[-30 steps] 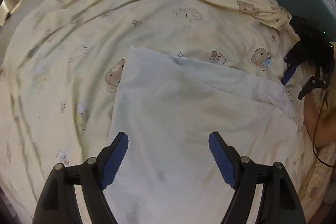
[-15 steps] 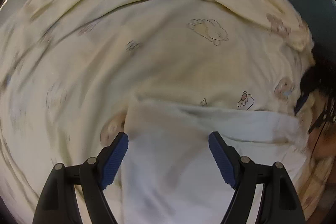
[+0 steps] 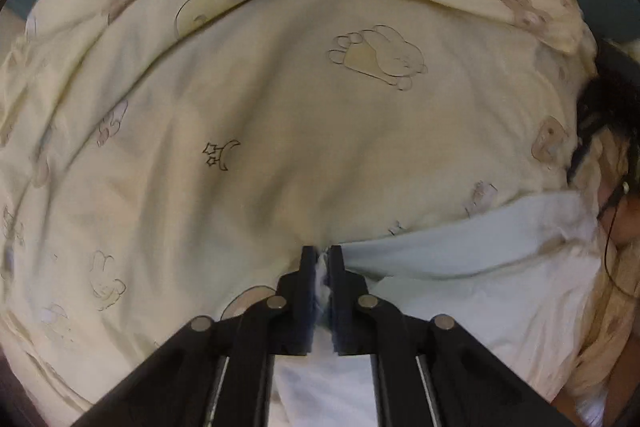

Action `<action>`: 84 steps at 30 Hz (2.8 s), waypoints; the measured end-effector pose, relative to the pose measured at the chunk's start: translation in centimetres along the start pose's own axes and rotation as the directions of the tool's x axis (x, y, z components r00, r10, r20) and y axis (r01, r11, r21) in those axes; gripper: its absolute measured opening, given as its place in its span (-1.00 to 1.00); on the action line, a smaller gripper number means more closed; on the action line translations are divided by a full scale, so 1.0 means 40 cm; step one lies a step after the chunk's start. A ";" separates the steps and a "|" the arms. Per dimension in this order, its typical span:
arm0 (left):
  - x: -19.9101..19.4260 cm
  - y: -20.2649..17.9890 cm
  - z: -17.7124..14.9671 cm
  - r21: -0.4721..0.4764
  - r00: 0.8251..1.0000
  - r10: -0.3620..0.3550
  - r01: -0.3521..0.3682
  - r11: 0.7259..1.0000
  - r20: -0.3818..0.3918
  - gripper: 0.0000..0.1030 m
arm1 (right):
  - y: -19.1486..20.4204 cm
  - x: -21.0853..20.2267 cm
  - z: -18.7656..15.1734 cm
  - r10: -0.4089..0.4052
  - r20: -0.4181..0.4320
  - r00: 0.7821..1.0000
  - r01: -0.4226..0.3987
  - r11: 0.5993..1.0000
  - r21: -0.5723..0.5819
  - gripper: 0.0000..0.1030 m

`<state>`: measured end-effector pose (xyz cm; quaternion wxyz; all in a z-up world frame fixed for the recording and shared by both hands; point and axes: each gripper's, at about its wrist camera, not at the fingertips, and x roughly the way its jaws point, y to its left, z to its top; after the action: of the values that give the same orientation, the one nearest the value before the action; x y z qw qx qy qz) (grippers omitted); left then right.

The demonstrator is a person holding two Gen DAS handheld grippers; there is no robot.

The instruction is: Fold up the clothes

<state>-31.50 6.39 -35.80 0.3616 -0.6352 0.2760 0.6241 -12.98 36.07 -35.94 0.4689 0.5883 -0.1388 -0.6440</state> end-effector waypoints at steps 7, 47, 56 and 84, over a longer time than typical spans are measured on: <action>-0.128 -0.067 -0.052 0.086 0.999 0.000 -0.003 0.996 0.035 -0.90 | 0.029 -0.036 0.021 -0.014 0.037 0.999 0.016 0.999 -0.051 0.09; -0.300 -0.104 -0.147 0.124 0.992 0.053 -0.067 0.990 0.112 -0.90 | 0.129 0.234 0.145 -0.044 -0.300 0.953 -0.015 0.981 -0.192 0.02; -0.300 -0.106 -0.154 0.108 0.988 0.072 -0.087 0.990 0.135 -0.90 | 0.165 0.174 0.072 -0.048 -0.223 0.974 0.018 0.991 -0.134 -0.88; -0.464 -0.084 -1.066 -0.462 0.907 0.339 -0.197 0.865 0.250 -0.90 | 1.127 0.605 0.215 -0.307 -0.456 0.835 -0.148 0.674 -0.724 -0.89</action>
<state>-4.78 -27.80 -18.70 0.1627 -0.5426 0.1568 0.8091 2.44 -9.23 -15.87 0.6539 0.5124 0.2974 -0.4705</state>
